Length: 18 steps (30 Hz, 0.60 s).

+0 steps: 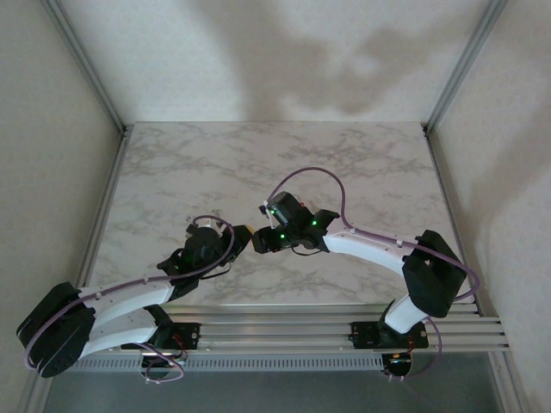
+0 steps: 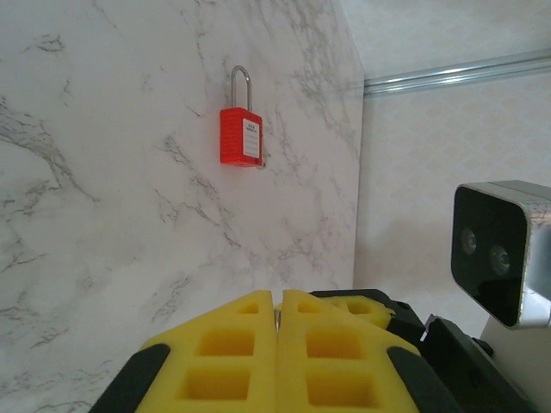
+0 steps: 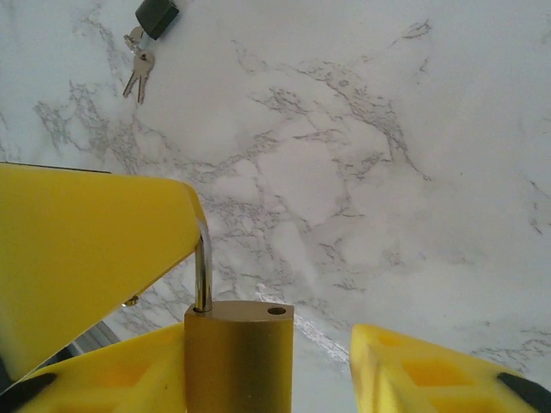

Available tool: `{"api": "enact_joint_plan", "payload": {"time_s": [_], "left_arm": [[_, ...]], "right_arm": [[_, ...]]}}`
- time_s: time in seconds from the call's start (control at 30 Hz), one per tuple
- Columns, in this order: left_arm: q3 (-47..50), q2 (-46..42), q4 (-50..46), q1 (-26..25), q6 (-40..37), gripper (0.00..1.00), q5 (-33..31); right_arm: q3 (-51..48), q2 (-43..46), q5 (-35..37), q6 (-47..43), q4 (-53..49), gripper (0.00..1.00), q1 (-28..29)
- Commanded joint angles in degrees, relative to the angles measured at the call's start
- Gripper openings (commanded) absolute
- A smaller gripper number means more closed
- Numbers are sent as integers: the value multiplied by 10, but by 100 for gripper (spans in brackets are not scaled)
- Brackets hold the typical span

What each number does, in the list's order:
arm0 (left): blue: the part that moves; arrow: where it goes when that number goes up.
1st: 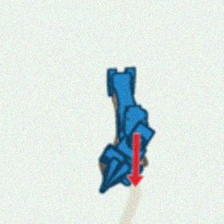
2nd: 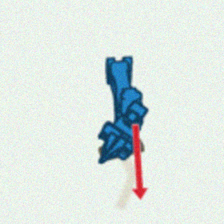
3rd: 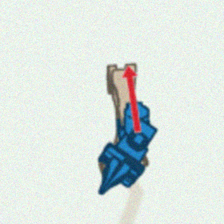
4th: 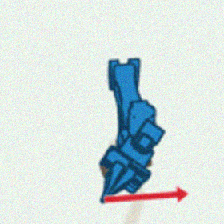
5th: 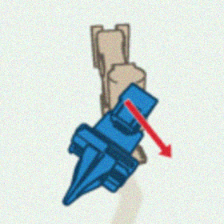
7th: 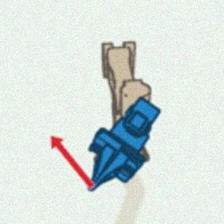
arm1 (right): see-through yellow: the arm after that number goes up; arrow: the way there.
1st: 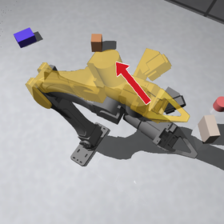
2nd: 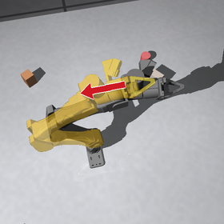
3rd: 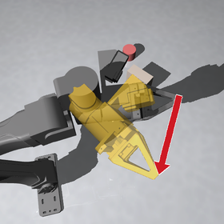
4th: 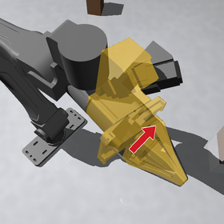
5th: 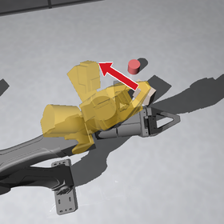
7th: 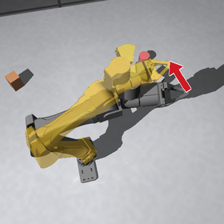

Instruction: Lock with the key

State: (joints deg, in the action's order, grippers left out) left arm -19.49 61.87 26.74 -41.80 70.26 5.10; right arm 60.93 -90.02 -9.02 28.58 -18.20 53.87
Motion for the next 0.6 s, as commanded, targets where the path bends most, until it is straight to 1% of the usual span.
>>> {"api": "enact_joint_plan", "payload": {"time_s": [0.0, 0.1, 0.23, 0.37, 0.47, 0.57], "left_arm": [[-22, -3, -9, -5, -14, 0, -10], [-24, -1, -15, -5, -15, 0, -10], [-32, 4, -32, -5, -20, 0, -10], [-40, 15, -40, -5, -23, 0, -5], [-41, 20, -38, -4, -22, 0, -1], [-39, 18, -36, -5, -21, 0, -4]], "right_arm": [[11, 1, 14, -7, -20, 48, -1], [2, 13, -3, -9, -6, 48, 0], [-13, 36, -34, -16, 19, 55, 2], [-25, 54, -60, -25, 36, 59, 3], [-24, 59, -48, -31, 30, 59, 6], [-20, 55, -38, -33, 21, 54, 6]]}}
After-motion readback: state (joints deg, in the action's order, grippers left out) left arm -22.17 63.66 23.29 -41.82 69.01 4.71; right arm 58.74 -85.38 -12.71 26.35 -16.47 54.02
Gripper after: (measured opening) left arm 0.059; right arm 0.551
